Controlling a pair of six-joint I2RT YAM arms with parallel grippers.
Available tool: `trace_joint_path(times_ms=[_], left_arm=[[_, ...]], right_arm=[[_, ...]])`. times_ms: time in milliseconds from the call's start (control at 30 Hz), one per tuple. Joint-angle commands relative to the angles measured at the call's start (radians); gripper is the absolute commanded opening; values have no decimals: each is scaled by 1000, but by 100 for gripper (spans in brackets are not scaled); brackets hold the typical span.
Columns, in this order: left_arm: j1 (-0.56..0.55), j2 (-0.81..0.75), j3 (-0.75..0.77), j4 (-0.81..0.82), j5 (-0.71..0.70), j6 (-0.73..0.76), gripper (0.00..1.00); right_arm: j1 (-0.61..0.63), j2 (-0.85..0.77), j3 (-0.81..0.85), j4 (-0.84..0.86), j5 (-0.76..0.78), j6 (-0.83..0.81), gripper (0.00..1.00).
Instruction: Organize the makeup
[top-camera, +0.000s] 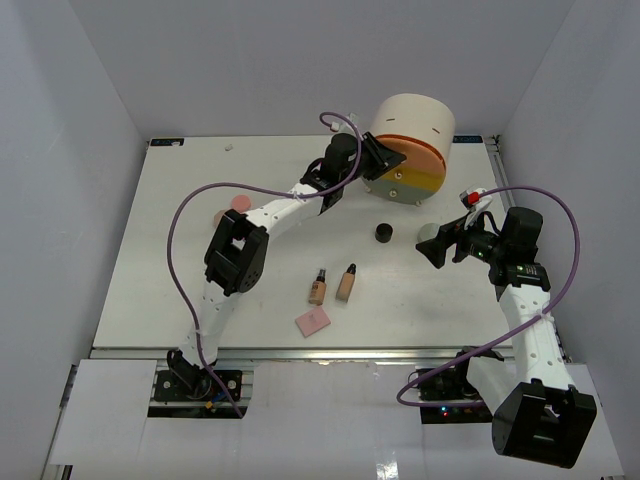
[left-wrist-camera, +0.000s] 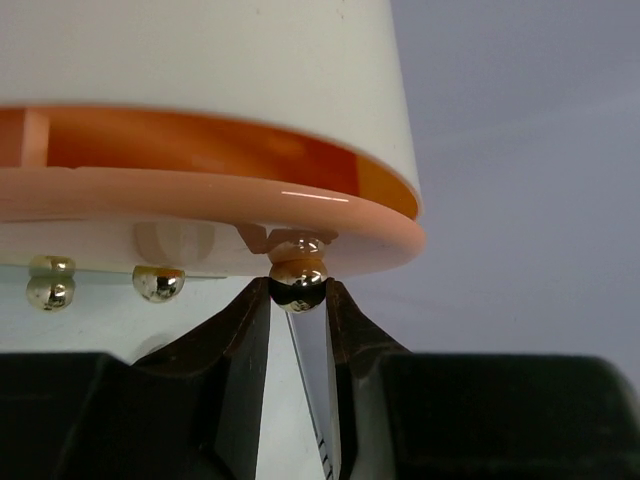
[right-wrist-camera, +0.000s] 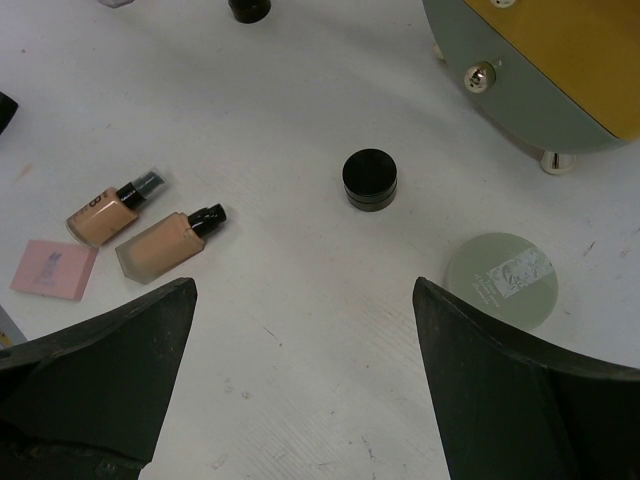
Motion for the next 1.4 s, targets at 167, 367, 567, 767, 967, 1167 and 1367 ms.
trace_joint_path(times_ms=[167,367,567,767,967,1167,1367], left_arm=[[-24,-314,-393,123,8,64,11],[-27,-360,-464,154,23,66,11],[-27,-350,-436,133,31,75,33],[-27,-367,-426,119,31,90,72],[-27,-418,-469,123,54,132,91],[-27,-521,-540,114,77,206,93],[-13,-706,-670,55,91,365,98]], right_arm=[[-15,-17,-12,32,-42,-7,95],[-22,-19,-16,32,-60,-13,95],[-30,-22,-19,30,-77,-16,95],[-32,-20,-21,29,-90,-22,95],[-33,-21,-23,24,-113,-32,95],[-35,-23,-25,-19,-187,-116,96],[-33,-14,-22,-117,-241,-264,96]])
